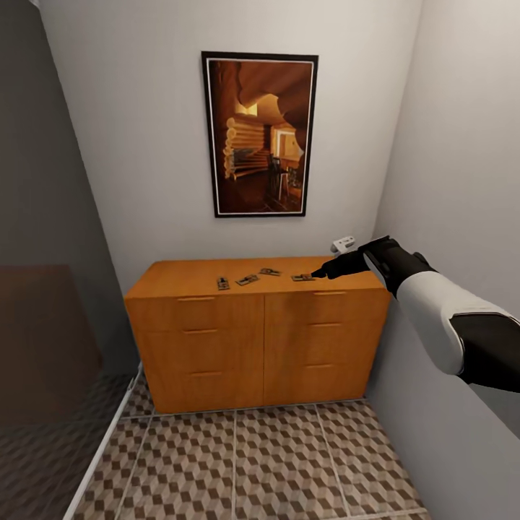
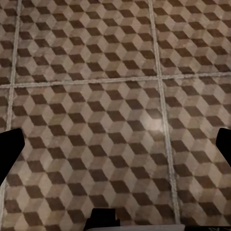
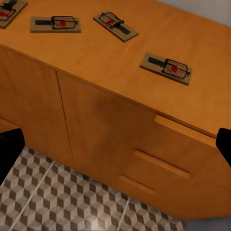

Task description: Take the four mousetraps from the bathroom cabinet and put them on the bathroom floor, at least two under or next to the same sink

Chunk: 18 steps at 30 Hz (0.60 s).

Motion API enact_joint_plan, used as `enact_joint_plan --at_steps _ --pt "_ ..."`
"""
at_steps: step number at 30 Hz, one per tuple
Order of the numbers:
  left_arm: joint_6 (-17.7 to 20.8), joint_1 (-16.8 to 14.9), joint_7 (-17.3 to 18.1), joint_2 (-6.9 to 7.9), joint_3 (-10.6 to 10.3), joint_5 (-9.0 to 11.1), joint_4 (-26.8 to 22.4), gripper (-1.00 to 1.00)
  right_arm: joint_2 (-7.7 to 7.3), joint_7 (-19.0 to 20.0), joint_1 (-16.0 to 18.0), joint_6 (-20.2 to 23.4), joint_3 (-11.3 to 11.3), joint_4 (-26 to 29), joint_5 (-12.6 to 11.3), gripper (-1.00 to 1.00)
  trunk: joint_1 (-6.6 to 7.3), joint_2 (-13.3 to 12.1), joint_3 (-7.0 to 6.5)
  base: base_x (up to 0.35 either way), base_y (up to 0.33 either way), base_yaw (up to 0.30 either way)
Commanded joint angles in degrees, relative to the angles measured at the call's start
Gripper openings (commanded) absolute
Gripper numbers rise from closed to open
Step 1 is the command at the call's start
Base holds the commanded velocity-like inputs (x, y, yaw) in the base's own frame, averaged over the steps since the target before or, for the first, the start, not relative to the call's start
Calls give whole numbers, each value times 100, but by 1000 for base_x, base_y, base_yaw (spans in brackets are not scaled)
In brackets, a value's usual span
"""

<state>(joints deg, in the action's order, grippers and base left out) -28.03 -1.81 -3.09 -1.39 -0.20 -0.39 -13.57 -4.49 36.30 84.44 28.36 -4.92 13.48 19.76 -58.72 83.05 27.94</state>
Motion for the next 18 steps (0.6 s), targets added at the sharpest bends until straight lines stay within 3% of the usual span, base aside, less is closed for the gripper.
enact_joint_plan --at_steps 1,18 --pt "-18 -4 -25 -1 -3 -5 4 100 -6 26 2 21 -45 13 1 100 -1 3 16 98 0 0" --pt "-18 -4 -25 -2 -1 -1 4 100 1 26 2 -175 -52 14 -1 100 -1 3 62 93 0 0"
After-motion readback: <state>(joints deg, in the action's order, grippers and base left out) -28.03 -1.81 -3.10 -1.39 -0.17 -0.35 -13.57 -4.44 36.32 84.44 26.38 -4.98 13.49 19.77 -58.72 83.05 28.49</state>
